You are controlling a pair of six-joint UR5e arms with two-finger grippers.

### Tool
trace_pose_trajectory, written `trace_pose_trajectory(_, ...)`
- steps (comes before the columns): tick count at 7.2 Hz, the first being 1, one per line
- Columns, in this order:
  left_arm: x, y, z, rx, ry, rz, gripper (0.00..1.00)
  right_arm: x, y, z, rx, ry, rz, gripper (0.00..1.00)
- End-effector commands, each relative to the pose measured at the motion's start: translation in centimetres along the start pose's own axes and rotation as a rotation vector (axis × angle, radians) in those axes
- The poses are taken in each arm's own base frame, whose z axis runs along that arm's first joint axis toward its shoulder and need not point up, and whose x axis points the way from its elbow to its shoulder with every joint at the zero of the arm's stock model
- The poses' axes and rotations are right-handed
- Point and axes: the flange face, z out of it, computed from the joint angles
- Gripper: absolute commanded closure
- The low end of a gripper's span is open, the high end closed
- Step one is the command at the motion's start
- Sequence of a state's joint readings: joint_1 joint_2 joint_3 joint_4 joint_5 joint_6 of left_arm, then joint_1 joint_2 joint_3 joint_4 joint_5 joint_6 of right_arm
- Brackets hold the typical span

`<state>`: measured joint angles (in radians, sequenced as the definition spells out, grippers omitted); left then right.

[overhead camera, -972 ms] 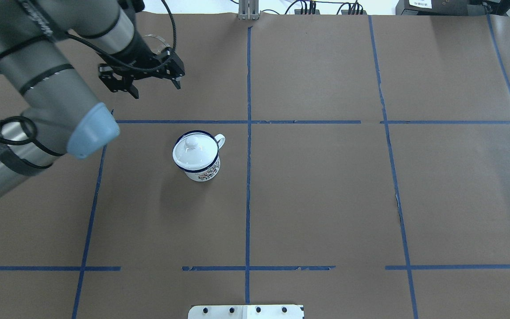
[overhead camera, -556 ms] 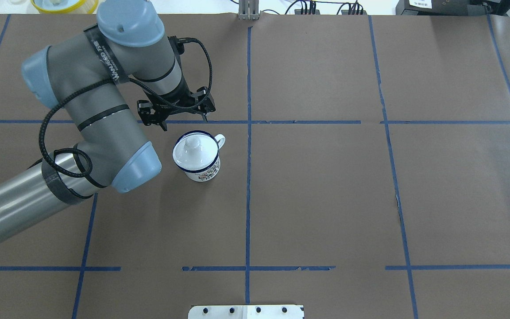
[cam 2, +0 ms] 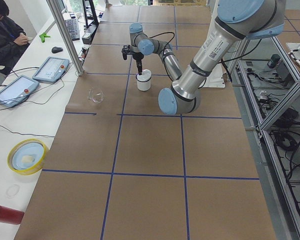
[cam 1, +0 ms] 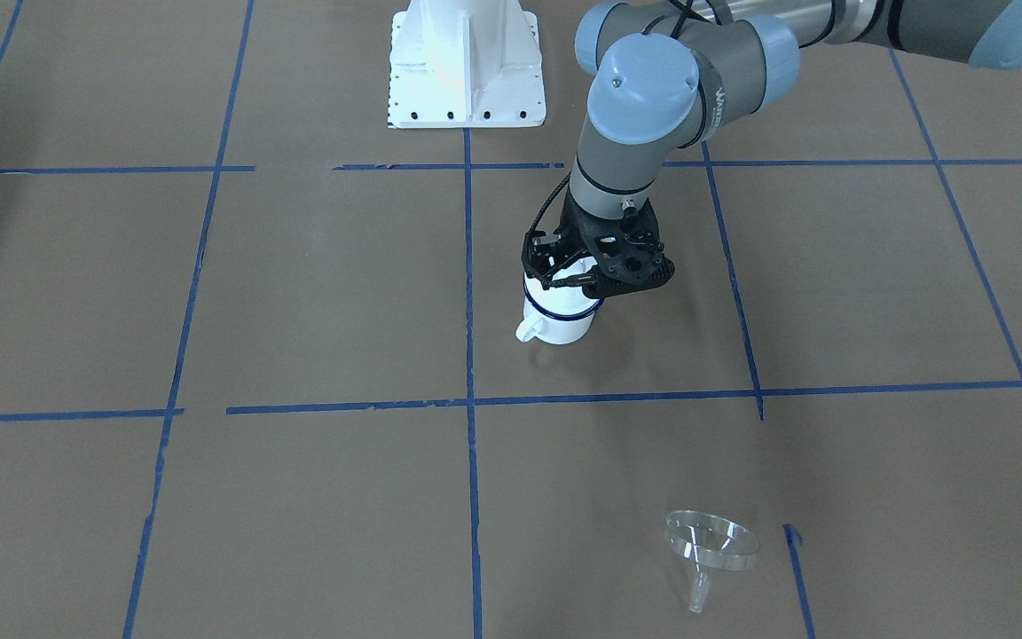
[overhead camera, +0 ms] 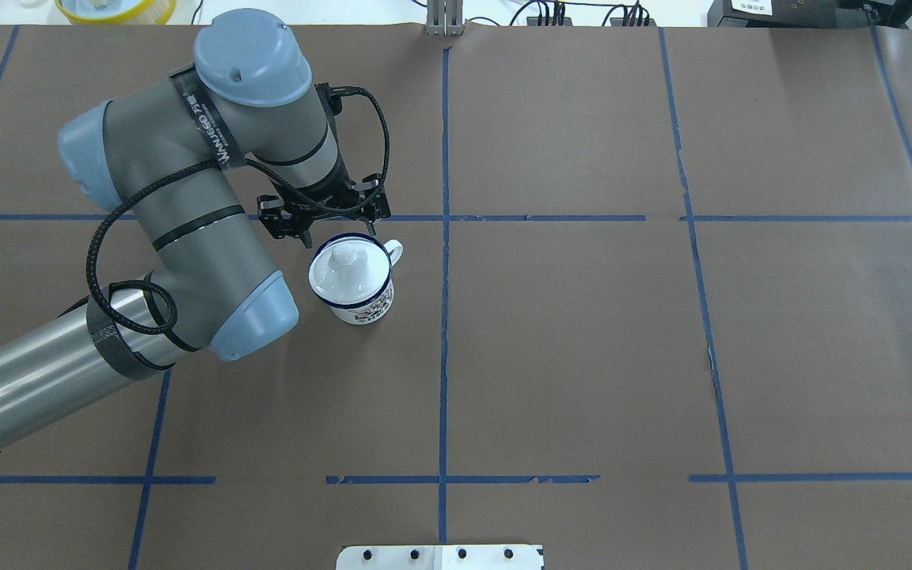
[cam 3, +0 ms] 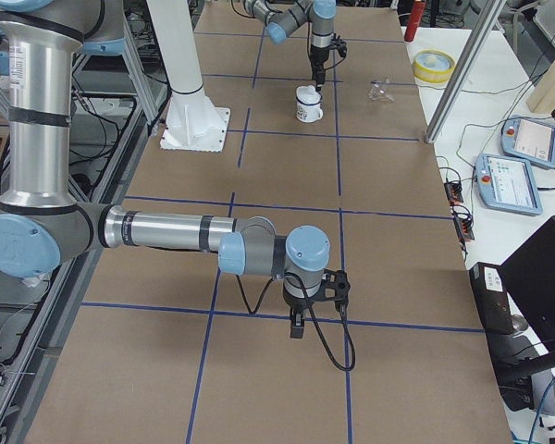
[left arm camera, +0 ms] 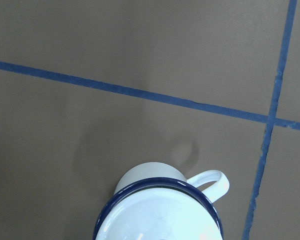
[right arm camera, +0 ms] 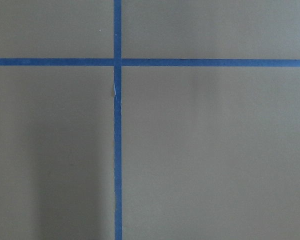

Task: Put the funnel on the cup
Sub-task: 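Move the left gripper over the white lid on the enamel mug, then lower the left gripper and grasp the white lid's knob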

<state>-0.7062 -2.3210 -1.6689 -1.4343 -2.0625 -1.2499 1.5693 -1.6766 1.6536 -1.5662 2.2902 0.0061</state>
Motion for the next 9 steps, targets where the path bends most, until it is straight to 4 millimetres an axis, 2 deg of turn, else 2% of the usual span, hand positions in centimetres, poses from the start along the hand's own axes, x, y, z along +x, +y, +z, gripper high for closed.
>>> trace_pose_trajectory(1, -0.1, 0.1, 0.2, 0.000, -0.002, 0.002, 0.14, 0.0, 0.0, 0.0, 0.000, 0.000, 0.000, 0.00)
trace_pose_trajectory(3, 0.2, 1.0, 1.1, -0.014, -0.009, 0.012, 0.14, 0.0, 0.0, 0.0, 0.000, 0.000, 0.000, 0.00)
trace_pose_trajectory(7, 0.4, 1.4, 1.3, -0.020, -0.008, 0.018, 0.15, 0.0, 0.0, 0.0, 0.000, 0.000, 0.000, 0.00)
trace_pose_trajectory(9, 0.3, 1.6, 1.2, -0.020, -0.007, 0.021, 1.00, 0.0, 0.0, 0.0, 0.000, 0.000, 0.000, 0.00)
